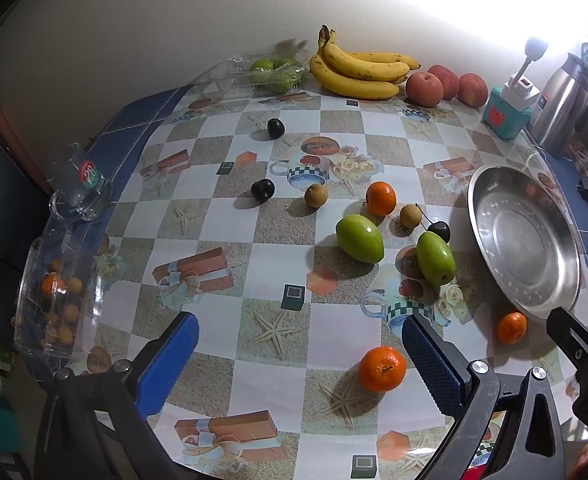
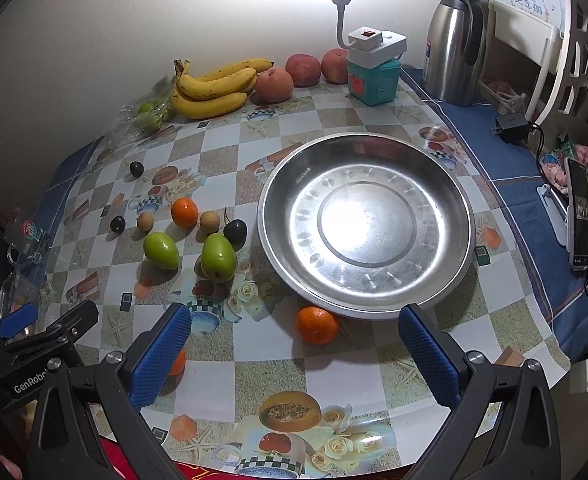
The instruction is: Organize fruits
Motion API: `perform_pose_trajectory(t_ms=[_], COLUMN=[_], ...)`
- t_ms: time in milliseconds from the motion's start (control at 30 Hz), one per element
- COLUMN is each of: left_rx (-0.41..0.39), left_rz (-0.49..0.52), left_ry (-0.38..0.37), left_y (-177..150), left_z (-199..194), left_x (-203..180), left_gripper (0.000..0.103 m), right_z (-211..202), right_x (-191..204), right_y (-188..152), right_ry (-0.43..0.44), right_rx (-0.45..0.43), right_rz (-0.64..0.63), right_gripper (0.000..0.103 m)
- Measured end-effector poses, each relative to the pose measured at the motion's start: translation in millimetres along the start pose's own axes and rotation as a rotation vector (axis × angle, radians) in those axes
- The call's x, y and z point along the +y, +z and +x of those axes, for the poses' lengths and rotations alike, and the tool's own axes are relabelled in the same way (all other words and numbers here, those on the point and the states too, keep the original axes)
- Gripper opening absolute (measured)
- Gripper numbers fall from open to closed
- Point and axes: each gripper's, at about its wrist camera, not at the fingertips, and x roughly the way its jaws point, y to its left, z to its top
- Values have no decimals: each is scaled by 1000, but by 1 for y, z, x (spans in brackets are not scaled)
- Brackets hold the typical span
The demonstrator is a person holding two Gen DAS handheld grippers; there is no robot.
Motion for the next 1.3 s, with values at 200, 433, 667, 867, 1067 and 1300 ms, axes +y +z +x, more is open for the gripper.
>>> perform_pose_trajectory(t_ms=[200,433,667,867,1067,1300], left_rx=[2,7,17,25,24,24], left_rz=[3,5,5,1,1,2], left_ry=[5,9,15,16,16,17], left_y=[0,0,1,0,1,1], left_z=[0,1,3,5,5,6], left_x=[-1,-1,0,0,0,0], left_gripper=[103,103,103,103,103,103], right_z=[0,1,1,1,1,2], right_x=[1,-1,-1,-2,-1,-1], right_y=[0,1,0,0,0,0], right_ry=[-4,-2,-3,-4,-3,-3], right_rx=[-2,2,4,4,5,6], right_rz=[-3,6,7,5,7,7], right_gripper=[103,103,103,103,103,103])
